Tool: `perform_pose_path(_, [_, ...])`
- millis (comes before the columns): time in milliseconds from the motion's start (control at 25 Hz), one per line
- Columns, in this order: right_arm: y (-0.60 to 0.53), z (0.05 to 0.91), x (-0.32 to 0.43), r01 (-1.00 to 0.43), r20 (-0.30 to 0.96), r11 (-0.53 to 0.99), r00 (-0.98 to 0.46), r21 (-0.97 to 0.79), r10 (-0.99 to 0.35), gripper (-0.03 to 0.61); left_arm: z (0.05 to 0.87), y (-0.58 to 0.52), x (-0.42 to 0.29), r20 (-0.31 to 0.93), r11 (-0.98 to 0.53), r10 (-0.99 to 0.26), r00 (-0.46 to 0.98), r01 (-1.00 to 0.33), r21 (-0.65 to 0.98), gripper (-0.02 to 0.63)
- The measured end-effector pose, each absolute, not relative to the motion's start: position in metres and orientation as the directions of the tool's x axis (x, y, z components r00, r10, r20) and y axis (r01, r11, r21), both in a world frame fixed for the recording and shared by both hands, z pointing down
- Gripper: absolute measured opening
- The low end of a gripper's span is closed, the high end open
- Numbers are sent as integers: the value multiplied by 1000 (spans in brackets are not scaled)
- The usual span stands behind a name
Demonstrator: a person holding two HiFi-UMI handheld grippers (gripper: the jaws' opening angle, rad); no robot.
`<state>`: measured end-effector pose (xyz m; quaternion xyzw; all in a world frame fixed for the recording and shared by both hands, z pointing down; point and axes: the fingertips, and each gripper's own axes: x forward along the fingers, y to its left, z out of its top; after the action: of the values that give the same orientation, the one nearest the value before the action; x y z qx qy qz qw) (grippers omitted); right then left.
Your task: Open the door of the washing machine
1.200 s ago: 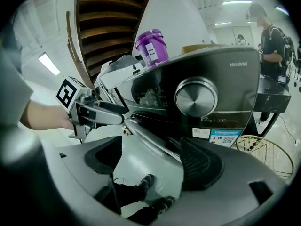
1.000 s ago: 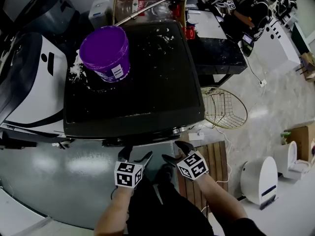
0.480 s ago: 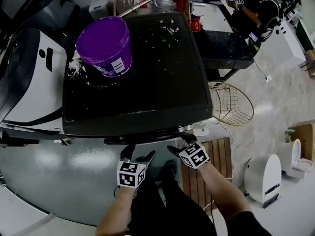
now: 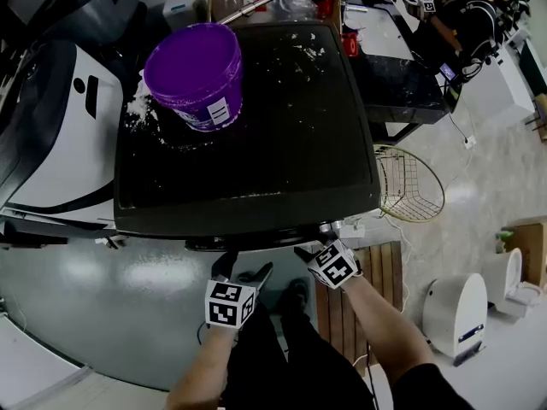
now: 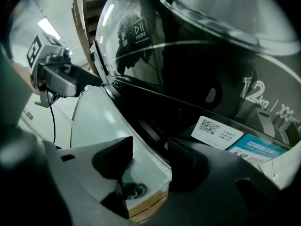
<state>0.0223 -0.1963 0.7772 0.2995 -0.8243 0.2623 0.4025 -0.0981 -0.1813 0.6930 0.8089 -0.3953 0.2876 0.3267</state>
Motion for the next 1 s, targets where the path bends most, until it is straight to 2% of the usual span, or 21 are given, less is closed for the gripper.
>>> perform_pose_path(400, [-195, 784, 23, -630, 866, 776, -408, -37, -291, 172, 695, -182, -103, 732, -467, -442, 519, -829, 307, 377])
perform_pose_path(640, [-197, 788, 22, -600, 871, 795, -343, 84, -351, 169, 696, -185, -105, 741, -433, -466, 484, -855, 286, 351])
perform_pose_path(760, [-195, 789, 24, -556, 874, 827, -357, 85, -330, 147, 696, -185, -105, 740, -414, -478, 473, -865, 285, 351])
perform_pose_path(1000, [-194, 787, 26, -586, 865, 807, -361, 80, -348, 140, 701, -183, -105, 740, -365, -500, 450, -884, 290, 351])
